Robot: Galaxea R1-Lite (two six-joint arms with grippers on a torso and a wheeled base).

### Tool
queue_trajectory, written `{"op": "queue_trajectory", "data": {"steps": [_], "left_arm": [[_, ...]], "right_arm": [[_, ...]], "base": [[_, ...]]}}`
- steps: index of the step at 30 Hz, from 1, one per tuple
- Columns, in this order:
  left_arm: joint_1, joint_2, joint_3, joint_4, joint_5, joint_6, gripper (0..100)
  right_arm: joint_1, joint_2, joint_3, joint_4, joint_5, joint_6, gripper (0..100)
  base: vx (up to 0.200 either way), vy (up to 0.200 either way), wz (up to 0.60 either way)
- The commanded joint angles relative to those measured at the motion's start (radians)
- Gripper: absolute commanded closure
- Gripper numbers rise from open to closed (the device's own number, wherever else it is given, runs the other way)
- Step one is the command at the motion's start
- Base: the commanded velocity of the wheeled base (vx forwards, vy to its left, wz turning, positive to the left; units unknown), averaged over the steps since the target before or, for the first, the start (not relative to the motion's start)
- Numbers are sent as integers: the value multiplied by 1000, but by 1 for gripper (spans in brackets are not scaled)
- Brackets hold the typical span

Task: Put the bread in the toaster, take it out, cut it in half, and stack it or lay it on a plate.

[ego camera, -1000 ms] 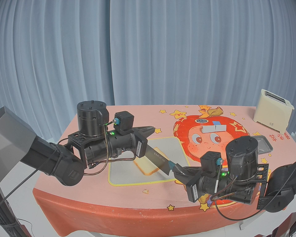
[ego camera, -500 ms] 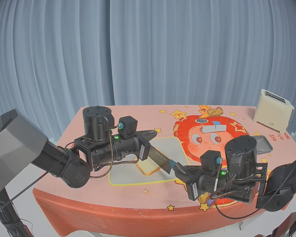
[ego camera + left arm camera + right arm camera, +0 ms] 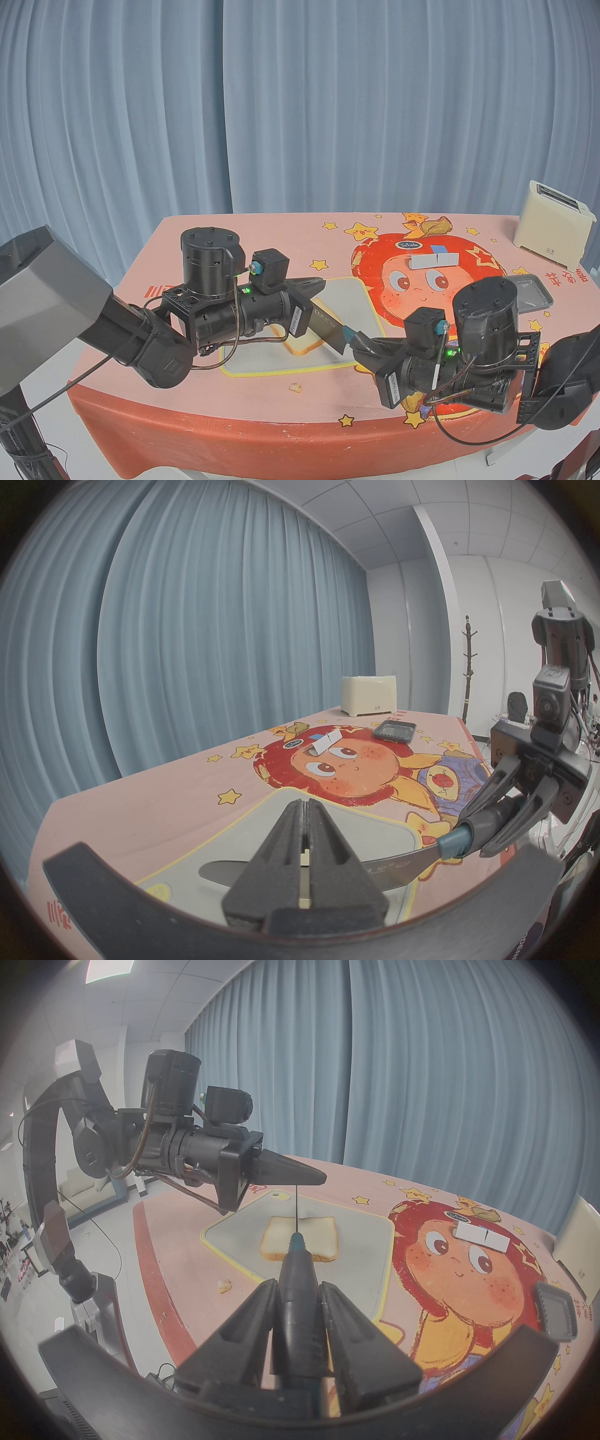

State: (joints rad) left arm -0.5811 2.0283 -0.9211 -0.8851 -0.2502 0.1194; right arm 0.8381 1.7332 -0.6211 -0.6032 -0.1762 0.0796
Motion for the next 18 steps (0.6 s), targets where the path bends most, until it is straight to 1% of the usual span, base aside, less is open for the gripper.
{"op": "queue_trajectory", "data": {"steps": [1, 18], "left_arm": [[0, 21, 1, 0, 2, 0, 100], [0, 27, 14, 0, 5, 0, 100]], "right_arm": [[1, 3, 1, 0, 0, 0, 100], [9, 2, 3, 0, -2, 0, 100]], "base": [[0, 0, 0], [0, 0, 0]]}}
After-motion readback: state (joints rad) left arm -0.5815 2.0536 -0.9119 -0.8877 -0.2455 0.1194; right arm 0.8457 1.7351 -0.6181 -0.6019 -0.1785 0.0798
